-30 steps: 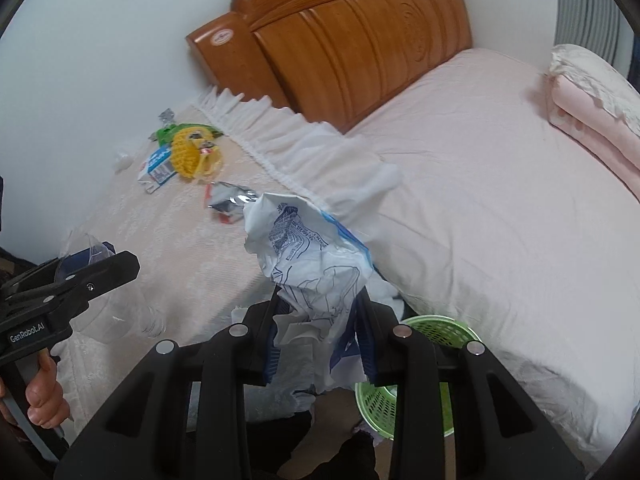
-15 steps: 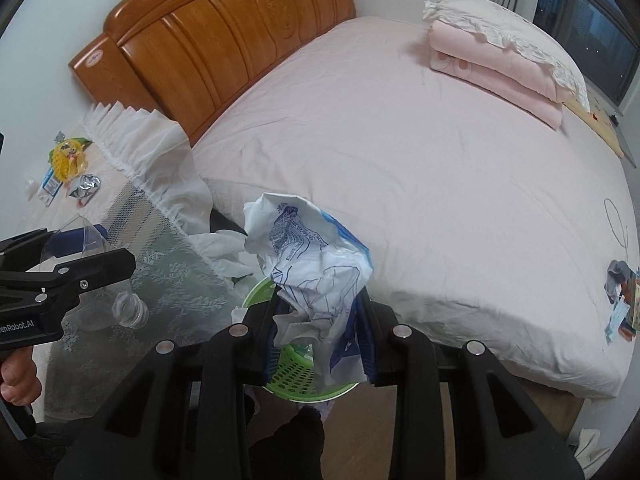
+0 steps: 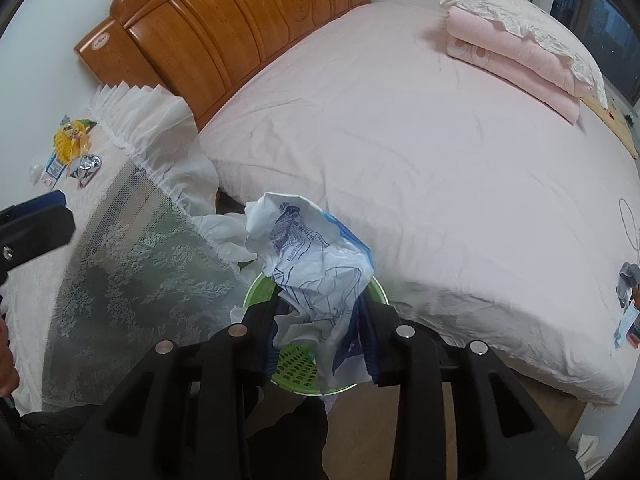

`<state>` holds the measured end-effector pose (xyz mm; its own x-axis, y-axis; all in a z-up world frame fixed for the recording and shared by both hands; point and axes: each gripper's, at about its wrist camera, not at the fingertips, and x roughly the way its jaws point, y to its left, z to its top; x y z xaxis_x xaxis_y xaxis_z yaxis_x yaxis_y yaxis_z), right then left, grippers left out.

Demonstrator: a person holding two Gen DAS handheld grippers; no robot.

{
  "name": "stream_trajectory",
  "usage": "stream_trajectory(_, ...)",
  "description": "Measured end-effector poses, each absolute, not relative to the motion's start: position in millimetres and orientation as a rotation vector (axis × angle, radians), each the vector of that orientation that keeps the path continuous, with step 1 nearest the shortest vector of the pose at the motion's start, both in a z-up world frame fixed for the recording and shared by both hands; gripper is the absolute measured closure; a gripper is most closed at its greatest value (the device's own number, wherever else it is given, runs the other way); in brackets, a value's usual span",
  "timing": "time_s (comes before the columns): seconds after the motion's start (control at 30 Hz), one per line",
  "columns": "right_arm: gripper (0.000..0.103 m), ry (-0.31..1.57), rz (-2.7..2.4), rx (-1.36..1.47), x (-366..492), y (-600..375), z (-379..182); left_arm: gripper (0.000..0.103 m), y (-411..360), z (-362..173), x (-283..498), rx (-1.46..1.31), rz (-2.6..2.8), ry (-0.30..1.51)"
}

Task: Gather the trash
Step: 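Carry bottle and paper over the green wastebasket and release both, then grasp the yellow foam net with the left gripper while the right grasps the yellow snack wrapper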

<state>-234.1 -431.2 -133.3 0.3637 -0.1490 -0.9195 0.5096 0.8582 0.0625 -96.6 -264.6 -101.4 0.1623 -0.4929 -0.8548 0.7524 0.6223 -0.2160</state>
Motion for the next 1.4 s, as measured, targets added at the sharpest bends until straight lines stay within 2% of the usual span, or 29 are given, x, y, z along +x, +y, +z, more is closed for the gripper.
stream_trajectory(0.1,0.065,1.158,-0.402,0.368,-228.8,-422.2,-143.7,0.008,-249.5,-92.2,-92.5,0.273,-0.864,1.038)
stream_trajectory(0.13,0.056,1.168,-0.390,0.371,-226.9,-419.0,-147.4,0.008,-244.5,-89.7,-91.0,0.269,-0.850,1.028)
stream_trajectory(0.17,0.037,1.174,-0.386,0.371,-225.7,-416.5,-149.5,0.008,-239.3,-88.0,-89.0,0.264,-0.835,1.022)
stream_trajectory(0.2,0.026,1.173,-0.392,0.364,-224.2,-413.5,-150.7,0.008,-233.0,-86.3,-86.8,0.259,-0.818,1.016)
stream_trajectory(0.23,0.011,1.165,-0.407,0.351,-223.1,-410.8,-150.2,0.008,-226.5,-85.0,-84.6,0.256,-0.798,1.011)
stream_trajectory(0.27,0.005,1.160,-0.412,0.344,-221.2,-407.7,-150.1,0.008,-220.0,-84.1,-82.2,0.253,-0.781,1.005)
stream_trajectory(0.93,0.003,1.106,-0.286,0.297,-151.3,-358.8,-122.6,0.008,-104.2,-84.9,-31.7,0.086,-0.470,1.014)
stream_trajectory(1.4,0.003,1.062,-0.048,0.107,-18.6,-267.2,-114.3,0.008,-32.8,-75.9,26.3,-0.032,-0.345,1.000)
